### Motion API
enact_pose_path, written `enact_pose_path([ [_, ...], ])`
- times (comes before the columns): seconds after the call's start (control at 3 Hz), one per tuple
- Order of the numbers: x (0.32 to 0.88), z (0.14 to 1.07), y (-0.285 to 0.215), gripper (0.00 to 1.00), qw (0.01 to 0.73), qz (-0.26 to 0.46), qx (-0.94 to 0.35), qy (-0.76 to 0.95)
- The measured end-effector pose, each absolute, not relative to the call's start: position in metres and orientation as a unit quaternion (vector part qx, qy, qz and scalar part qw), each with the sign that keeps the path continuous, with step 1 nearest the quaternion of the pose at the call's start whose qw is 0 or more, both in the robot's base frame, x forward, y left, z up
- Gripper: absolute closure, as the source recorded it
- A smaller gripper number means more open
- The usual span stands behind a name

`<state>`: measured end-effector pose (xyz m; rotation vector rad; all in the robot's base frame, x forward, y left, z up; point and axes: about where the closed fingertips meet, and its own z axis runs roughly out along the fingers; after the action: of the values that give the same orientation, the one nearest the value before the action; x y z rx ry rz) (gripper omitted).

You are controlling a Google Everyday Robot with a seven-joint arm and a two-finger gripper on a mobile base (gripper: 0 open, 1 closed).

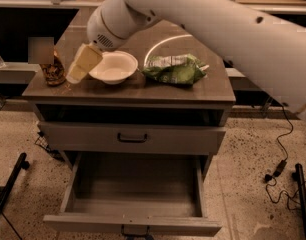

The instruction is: Place orange can into middle drawer

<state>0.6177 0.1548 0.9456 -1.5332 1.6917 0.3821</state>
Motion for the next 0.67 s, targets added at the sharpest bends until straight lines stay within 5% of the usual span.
enact_pose_path([
  [0.67,0.671,0.904,0.207,0.00,0.432,0.212,-0.575,0.662],
])
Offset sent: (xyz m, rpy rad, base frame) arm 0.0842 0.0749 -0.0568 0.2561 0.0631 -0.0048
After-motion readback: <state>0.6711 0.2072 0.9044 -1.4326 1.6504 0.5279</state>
